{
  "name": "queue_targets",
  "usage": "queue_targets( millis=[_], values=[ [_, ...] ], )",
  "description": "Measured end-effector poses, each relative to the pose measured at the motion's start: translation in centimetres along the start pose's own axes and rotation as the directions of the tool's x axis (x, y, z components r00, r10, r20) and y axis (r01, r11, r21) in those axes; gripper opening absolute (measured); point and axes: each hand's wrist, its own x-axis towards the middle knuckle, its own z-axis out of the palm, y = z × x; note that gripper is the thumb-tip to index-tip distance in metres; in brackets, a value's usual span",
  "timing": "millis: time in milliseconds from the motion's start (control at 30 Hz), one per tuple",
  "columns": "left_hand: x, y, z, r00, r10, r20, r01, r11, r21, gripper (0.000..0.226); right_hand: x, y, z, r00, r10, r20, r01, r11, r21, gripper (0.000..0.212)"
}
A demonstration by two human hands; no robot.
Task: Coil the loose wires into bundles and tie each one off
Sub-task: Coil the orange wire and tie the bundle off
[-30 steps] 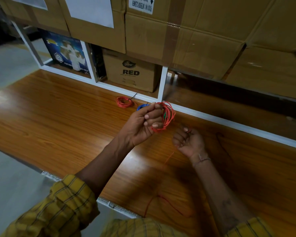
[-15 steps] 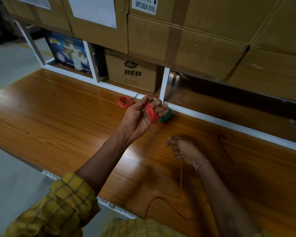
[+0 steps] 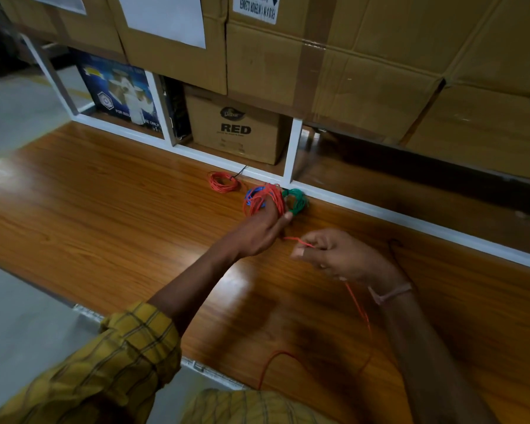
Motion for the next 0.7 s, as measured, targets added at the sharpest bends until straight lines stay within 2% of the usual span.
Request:
queue_targets(
  millis=[33, 100, 233, 333, 433, 500, 567, 633, 700],
  values=[
    [-0.2, -0.1, 0.2, 0.999, -0.005, 0.033, 0.004, 0.999, 0.046, 0.062, -0.3, -0.3, -0.9, 1.0, -0.004, -0.004, 0.003, 0.999, -0.044, 0.022],
    [-0.8, 0.2, 0.4, 0.997, -0.015, 0.082, 0.013, 1.0, 0.021, 0.059, -0.5, -0.8, -2.6, 0.999, -0.015, -0.029, 0.012, 0.996, -0.083, 0.018],
    [-1.9, 1.6, 0.5, 0.963, 0.011, 0.27, 0.061, 0.965, -0.255, 0.065, 0.2, -0.6, -5.0, 0.984, -0.113, -0.137, 0.116, 0.993, 0.014, 0.016],
    [-2.2, 2.8, 0.2, 0.918, 0.037, 0.394, 0.168, 0.864, -0.474, 0.073, 1.4, 0.5, -5.4, 0.925, -0.204, -0.321, 0.206, 0.978, -0.026, 0.019],
    [-2.3, 3.5, -0.3, 0.865, 0.184, 0.467, 0.199, 0.728, -0.656, 0.078, 2.6, 1.8, -4.5, 0.855, -0.249, -0.454, 0.258, 0.965, -0.045, 0.018],
    [-2.2, 3.7, -0.5, 0.852, 0.273, 0.446, 0.226, 0.577, -0.785, 0.081, 3.0, 2.5, -3.1, 0.829, -0.256, -0.498, 0.285, 0.958, -0.019, 0.018],
    [-2.0, 3.7, -0.7, 0.872, 0.31, 0.379, 0.235, 0.414, -0.88, 0.084, 3.2, 3.0, -1.5, 0.845, -0.209, -0.492, 0.252, 0.968, 0.022, 0.018],
    [-1.7, 3.8, -0.8, 0.903, 0.307, 0.301, 0.197, 0.326, -0.925, 0.087, 3.5, 3.9, 0.2, 0.87, -0.177, -0.46, 0.193, 0.981, -0.013, 0.024],
    [-1.5, 4.1, -0.7, 0.942, 0.255, 0.217, 0.141, 0.285, -0.948, 0.088, 3.7, 4.4, 1.6, 0.89, -0.181, -0.418, 0.148, 0.983, -0.11, 0.032]
  ],
)
